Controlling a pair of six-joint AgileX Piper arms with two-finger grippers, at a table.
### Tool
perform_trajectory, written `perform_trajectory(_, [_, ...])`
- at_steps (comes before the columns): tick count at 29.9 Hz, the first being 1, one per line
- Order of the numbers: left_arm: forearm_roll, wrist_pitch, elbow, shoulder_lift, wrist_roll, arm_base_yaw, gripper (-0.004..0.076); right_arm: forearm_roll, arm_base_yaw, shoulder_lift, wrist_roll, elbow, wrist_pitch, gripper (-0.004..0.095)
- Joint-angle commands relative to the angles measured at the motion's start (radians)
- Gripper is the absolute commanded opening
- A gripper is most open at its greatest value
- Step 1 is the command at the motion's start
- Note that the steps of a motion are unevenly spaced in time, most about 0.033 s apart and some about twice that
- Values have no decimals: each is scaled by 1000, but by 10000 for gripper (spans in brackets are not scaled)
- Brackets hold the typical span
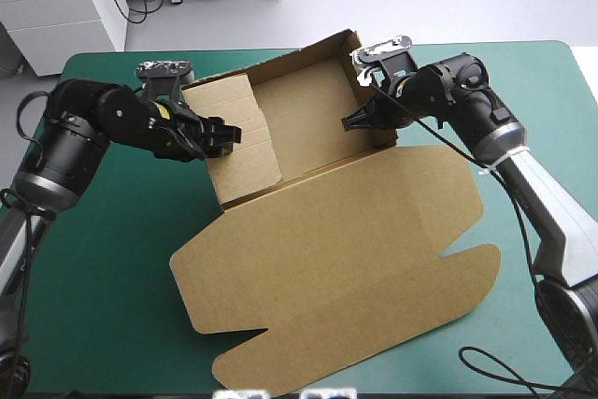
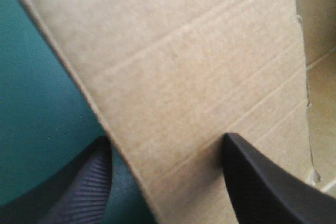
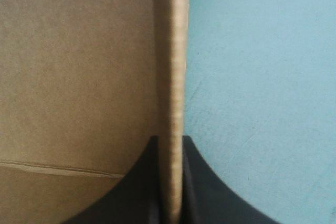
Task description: Fold the box
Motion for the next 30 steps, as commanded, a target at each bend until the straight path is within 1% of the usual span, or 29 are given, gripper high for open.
perform_trajectory(1, [146,-89,-25,-38,-178,-97,440,47,3,-52,21,-33,-92,-12])
perform_trajectory(5, [294,-142,9,-36,-347,-187,440,59,3,-54,21,-33,-92,-12])
perform_trajectory(8, [381,-147,38,-36,-449,-210,440,59,3,-59,21,-33,-94,-12])
perform_trajectory(11, [409,-147,55,-36,-543,-210,440,59,3,-66,21,-33,-103,-12])
perform_trajectory(15, [411,-161,78,-34,-620,-208,440,68,3,-73,21,-33,-123,-12])
perform_trajectory(18, [411,-163,87,-32,-635,-208,440,91,3,-73,10,-33,-123,-12])
perform_trajectory(24, [439,-165,87,-32,-679,-208,440,95,3,-73,5,-33,-125,-12])
perform_trajectory(27, [447,-144,87,-32,-690,-208,439,95,3,-73,2,-33,-129,-12])
perform_trajectory(29, [450,-138,87,-32,-692,-208,417,95,3,-73,2,-33,-129,-12])
perform_trajectory(30, [452,-138,87,-32,-692,-208,384,95,3,-73,2,-33,-131,-12])
